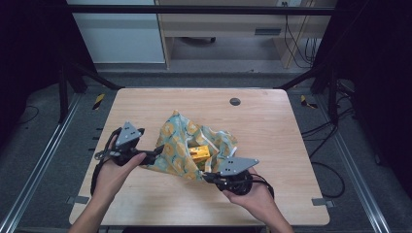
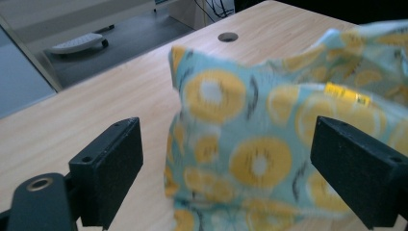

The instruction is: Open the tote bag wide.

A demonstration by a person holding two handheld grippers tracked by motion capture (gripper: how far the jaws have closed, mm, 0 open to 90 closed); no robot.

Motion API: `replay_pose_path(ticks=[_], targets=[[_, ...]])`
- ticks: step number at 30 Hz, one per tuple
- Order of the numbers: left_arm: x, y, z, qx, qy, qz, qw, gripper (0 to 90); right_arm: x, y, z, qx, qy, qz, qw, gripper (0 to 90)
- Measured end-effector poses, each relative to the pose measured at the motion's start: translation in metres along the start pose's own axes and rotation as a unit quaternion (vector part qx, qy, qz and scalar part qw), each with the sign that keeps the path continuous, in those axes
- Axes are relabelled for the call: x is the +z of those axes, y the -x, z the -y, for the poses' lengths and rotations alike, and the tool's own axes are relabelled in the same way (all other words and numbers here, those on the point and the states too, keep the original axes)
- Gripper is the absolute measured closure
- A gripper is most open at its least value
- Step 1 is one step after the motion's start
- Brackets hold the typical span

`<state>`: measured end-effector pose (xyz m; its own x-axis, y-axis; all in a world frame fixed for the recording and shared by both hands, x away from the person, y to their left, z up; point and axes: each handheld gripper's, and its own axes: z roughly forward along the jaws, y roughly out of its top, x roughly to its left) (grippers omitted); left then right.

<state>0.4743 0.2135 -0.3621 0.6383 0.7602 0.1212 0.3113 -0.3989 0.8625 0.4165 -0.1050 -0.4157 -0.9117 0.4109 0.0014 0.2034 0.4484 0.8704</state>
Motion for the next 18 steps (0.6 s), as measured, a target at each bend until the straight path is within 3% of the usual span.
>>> replay_pose_path(ticks=[1, 4, 5, 9, 15, 16, 17, 18], targets=[[0.0, 0.0, 0.0, 0.0, 0.0, 0.0, 1.0, 10.7, 0.001, 0.0, 0.001, -0.001, -0.001, 0.0, 1.0, 87.6], [0.018, 0.004, -0.025, 0.017, -0.017, 0.004, 0.9997, 10.6, 0.001, 0.0, 0.003, 0.005, 0.004, 0.001, 1.0, 87.3], [0.018, 0.004, -0.025, 0.017, -0.017, 0.004, 0.9997, 10.4, 0.001, 0.0, 0.003, 0.005, 0.004, 0.001, 1.0, 87.3], [0.042, 0.001, -0.043, 0.028, -0.055, 0.004, 0.9981, 10.2, 0.0, 0.002, 0.007, 0.016, 0.011, 0.001, 0.9998, 87.0], [0.076, -0.005, -0.06, 0.017, -0.09, 0.003, 0.9958, 10.5, 0.002, 0.001, 0.01, 0.018, 0.012, -0.004, 0.9998, 86.6], [0.085, -0.006, -0.061, 0.023, -0.11, 0.0, 0.9937, 9.6, 0.004, 0.001, 0.01, 0.016, 0.011, -0.004, 0.9998, 86.4], [0.085, -0.006, -0.061, 0.023, -0.11, 0.0, 0.9937, 9.6, 0.004, 0.001, 0.01, 0.016, 0.011, -0.004, 0.9998, 86.4], [0.093, -0.006, -0.06, 0.01, -0.123, 0.002, 0.9923, 9.6, 0.005, 0.0, 0.011, 0.016, 0.009, -0.004, 0.9998, 86.2]])
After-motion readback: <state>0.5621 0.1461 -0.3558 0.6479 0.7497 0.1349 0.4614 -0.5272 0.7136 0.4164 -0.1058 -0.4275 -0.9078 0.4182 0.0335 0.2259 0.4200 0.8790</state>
